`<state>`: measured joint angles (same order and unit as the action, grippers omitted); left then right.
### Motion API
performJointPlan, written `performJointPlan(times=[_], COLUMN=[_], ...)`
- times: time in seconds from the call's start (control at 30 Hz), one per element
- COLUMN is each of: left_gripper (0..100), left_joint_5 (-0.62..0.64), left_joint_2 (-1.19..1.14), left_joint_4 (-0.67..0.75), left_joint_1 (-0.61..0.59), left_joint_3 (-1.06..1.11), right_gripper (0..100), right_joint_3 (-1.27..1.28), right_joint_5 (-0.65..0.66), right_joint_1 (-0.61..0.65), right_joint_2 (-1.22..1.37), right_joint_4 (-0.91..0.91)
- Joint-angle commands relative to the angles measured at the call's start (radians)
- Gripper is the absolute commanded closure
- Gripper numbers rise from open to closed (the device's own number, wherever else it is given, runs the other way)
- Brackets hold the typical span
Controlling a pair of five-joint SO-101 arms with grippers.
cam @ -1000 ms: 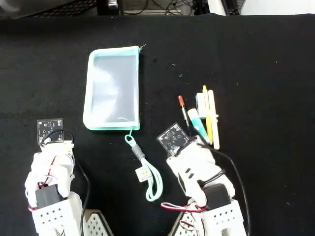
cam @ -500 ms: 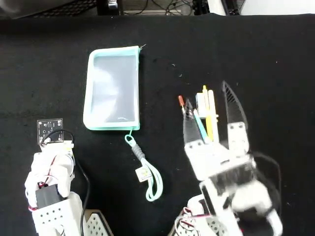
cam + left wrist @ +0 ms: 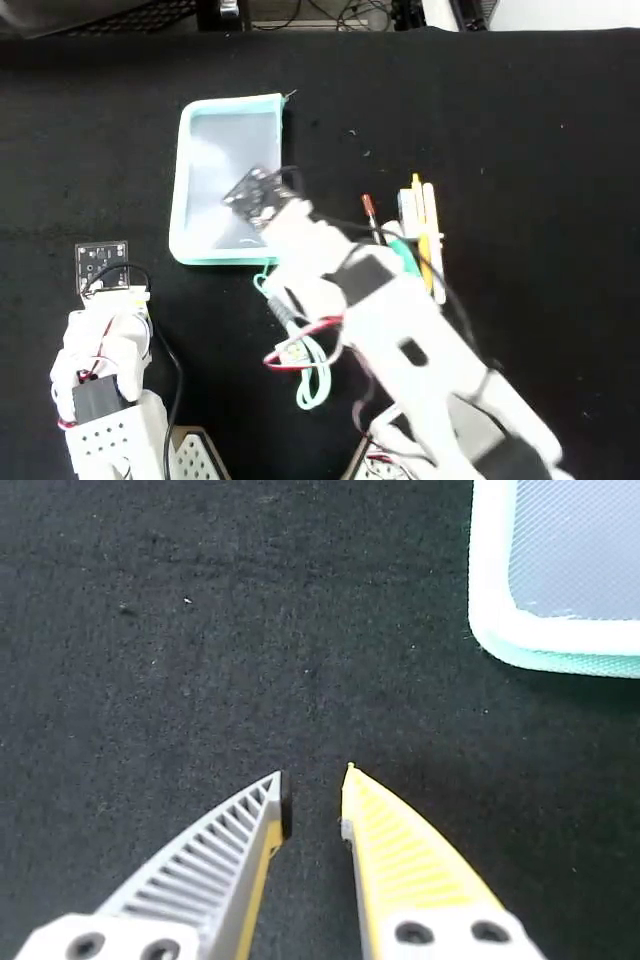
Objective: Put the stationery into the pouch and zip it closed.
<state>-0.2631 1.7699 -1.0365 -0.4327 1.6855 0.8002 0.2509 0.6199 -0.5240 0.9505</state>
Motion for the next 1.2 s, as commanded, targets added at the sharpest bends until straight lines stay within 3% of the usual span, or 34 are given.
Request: performJointPlan(times=[0.0, 0.3, 0.57, 0.63, 0.73, 0.8, 1.0, 1.17], left_gripper=[88, 88, 88, 88, 88, 88, 88, 88], left_joint_5=[-0.003, -0.003, -0.003, -0.003, -0.003, -0.003, -0.003, -0.003], left_joint_2=[0.000, 0.000, 0.000, 0.000, 0.000, 0.000, 0.000, 0.000], left_joint_4=[-0.003, -0.003, -0.005, -0.005, -0.005, -0.005, -0.005, -0.005], left_joint_1=[-0.005, -0.005, -0.005, -0.005, -0.005, -0.005, -0.005, -0.005], left_joint_3=[0.016, 0.016, 0.016, 0.016, 0.016, 0.016, 0.016, 0.016], right_gripper=[74.1, 74.1, 74.8, 81.0, 99.2, 96.5, 98.6, 98.6], right_joint_3=[-0.004, -0.010, -0.134, -0.168, -0.228, -0.260, -0.259, -0.085], right_joint_5=[-0.006, -0.058, -0.058, -0.055, -0.051, -0.049, -0.014, 0.063], right_joint_1=[0.040, 0.104, 0.101, 0.100, 0.100, 0.098, 0.081, 0.068], right_joint_2=[0.156, 0.423, 0.515, 0.552, 0.605, 0.627, 0.515, 0.234], right_joint_4=[-0.104, -0.256, -0.199, -0.167, -0.106, -0.060, 0.048, 0.064])
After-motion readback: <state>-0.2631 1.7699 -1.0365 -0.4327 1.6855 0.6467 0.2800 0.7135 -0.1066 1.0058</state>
